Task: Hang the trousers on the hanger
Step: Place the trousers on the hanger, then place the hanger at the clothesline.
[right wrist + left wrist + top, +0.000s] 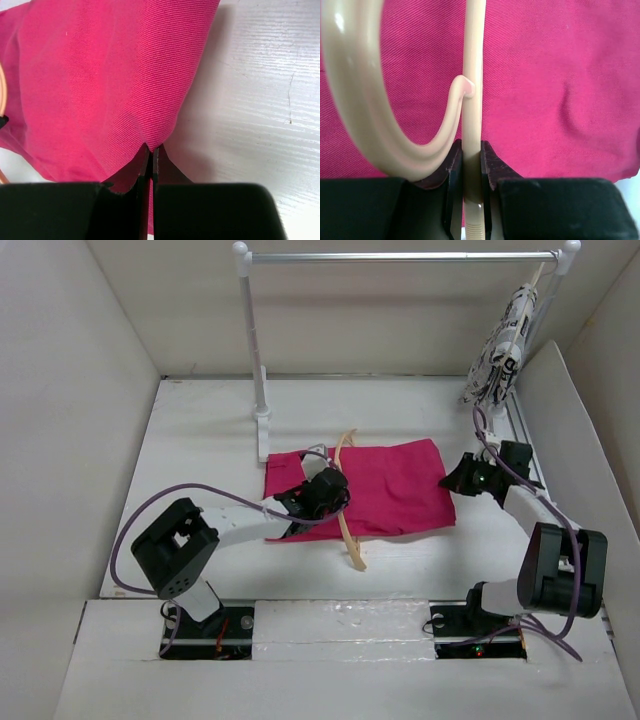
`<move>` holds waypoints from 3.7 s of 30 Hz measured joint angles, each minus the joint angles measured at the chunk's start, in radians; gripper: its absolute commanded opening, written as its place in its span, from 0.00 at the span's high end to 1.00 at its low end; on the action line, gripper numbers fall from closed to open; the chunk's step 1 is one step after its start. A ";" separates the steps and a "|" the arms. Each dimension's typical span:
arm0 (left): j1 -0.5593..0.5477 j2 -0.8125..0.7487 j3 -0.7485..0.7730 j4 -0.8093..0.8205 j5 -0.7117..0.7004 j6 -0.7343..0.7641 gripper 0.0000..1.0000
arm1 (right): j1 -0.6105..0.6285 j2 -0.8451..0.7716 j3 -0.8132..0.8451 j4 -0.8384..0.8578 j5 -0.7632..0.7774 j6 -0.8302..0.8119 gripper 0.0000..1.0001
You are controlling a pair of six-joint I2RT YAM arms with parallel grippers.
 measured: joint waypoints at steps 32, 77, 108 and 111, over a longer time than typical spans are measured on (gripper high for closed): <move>-0.086 -0.076 0.655 -0.295 -0.035 0.245 1.00 | 0.601 -0.491 0.455 -0.243 0.200 0.171 0.26; 0.002 -0.118 0.970 -0.388 0.119 0.344 0.14 | 0.688 -0.172 0.438 0.167 0.093 0.642 1.00; 0.003 -0.761 0.215 -0.537 0.001 0.150 0.15 | 0.097 0.352 0.992 0.311 -0.198 0.855 1.00; 0.003 -0.757 0.212 -0.534 0.003 0.144 0.15 | 0.091 0.368 0.972 0.340 -0.200 0.874 1.00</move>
